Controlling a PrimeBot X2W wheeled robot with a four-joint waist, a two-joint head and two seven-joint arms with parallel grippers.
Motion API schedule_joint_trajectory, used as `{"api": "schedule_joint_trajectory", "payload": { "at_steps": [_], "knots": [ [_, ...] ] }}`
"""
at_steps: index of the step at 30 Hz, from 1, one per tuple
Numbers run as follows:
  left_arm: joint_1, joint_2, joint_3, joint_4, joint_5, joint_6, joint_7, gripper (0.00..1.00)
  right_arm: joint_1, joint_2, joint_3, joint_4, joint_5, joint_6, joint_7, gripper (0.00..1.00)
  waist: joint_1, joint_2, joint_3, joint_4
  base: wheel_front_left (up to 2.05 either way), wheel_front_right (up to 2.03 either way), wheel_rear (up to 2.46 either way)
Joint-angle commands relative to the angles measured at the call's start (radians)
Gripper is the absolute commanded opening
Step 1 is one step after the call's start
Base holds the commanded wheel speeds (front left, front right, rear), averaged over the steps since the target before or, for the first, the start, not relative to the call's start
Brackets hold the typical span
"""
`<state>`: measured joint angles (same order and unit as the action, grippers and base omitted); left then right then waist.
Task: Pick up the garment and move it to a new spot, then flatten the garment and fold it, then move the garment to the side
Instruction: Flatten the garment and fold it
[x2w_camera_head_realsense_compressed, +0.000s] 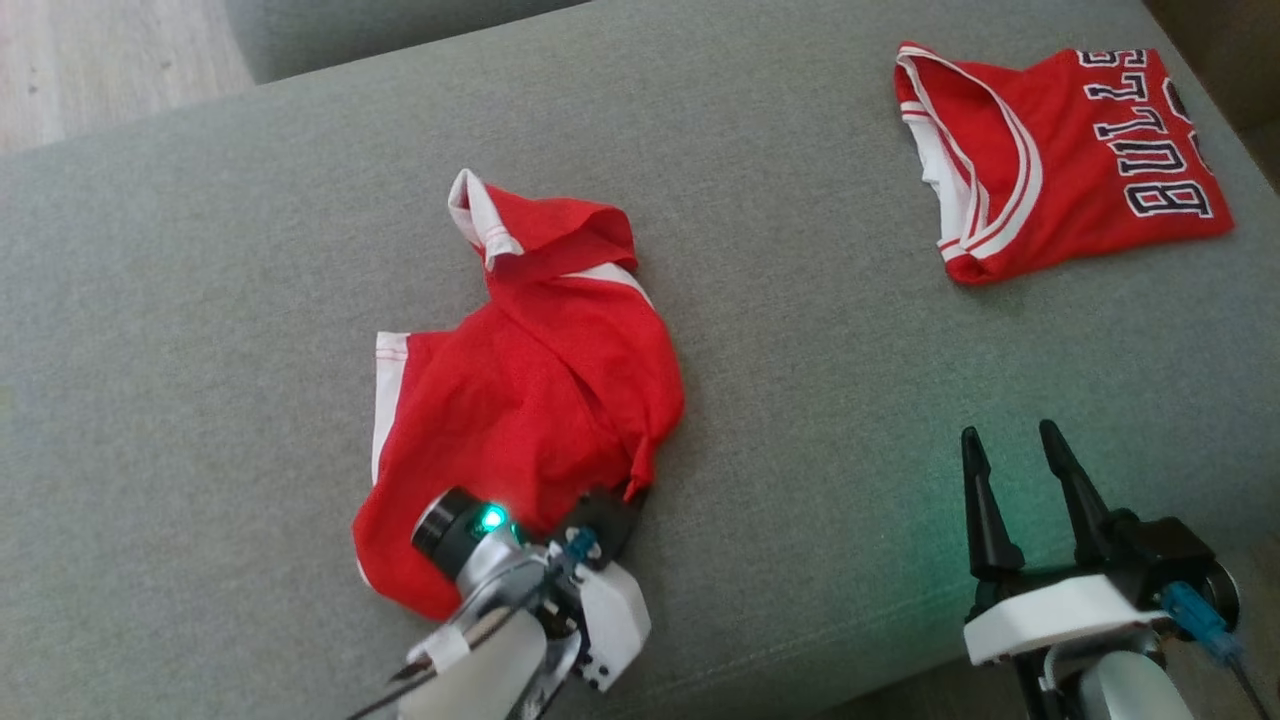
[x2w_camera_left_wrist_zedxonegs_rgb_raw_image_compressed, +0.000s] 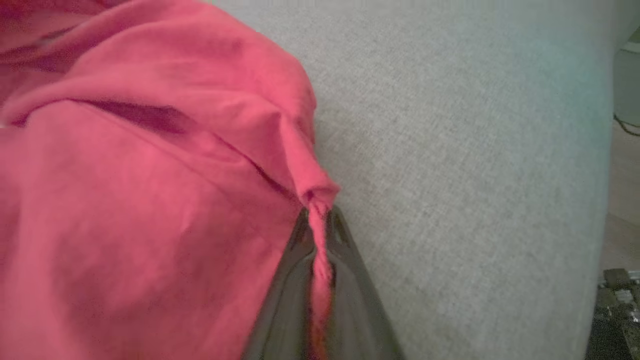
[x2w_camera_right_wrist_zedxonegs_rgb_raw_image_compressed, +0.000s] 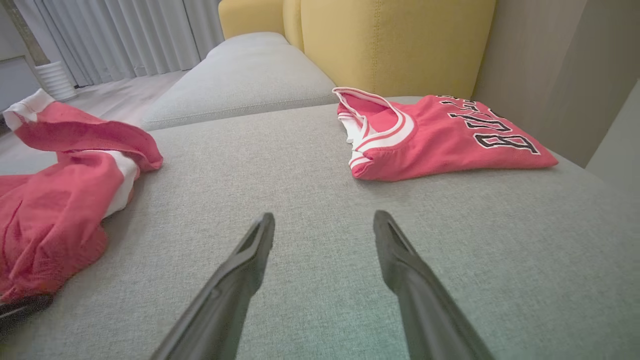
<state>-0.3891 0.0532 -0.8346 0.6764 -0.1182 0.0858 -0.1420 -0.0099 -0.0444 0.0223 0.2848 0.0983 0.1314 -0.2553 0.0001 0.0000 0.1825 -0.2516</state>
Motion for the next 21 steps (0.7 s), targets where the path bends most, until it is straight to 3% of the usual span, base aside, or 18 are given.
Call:
{"api": "schedule_joint_trajectory", "payload": {
  "at_steps": [1, 5, 11, 16, 21],
  "knots": [
    [-0.037, -0.003, 0.020, -0.022, -0.014, -0.001, 0.003, 0.00, -0.025, -0.006, 0.020, -0.024, 0.006, -0.001, -0.006, 1.00, -0.0001, 0.0000, -0.004, 0.002, 0.00, 0.00, 0.00],
    [-0.055, -0.003, 0.025, -0.119, -0.108, -0.010, 0.002, 0.00, -0.019, -0.006, 0.015, -0.020, 0.007, -0.001, -0.006, 1.00, -0.0001, 0.0000, -0.024, 0.017, 0.00, 0.00, 0.00],
    [-0.103, -0.003, 0.009, -0.420, -0.348, -0.010, 0.034, 0.00, -0.015, -0.006, 0.019, -0.016, 0.006, -0.001, -0.006, 1.00, -0.0001, 0.0000, -0.052, 0.044, 0.00, 0.00, 0.00],
    [-0.219, -0.003, -0.015, -0.627, -0.524, 0.033, 0.046, 0.00, -0.015, -0.006, 0.029, -0.009, 0.010, -0.001, -0.006, 1.00, -0.0001, 0.0000, -0.071, 0.053, 0.00, 0.00, 0.00],
    [-0.343, -0.003, -0.002, -0.684, -0.688, 0.104, 0.020, 0.00, -0.019, -0.006, 0.045, -0.003, 0.021, -0.001, -0.006, 1.00, -0.0001, 0.0000, -0.082, 0.030, 0.00, 0.00, 0.00]
  ]
}}
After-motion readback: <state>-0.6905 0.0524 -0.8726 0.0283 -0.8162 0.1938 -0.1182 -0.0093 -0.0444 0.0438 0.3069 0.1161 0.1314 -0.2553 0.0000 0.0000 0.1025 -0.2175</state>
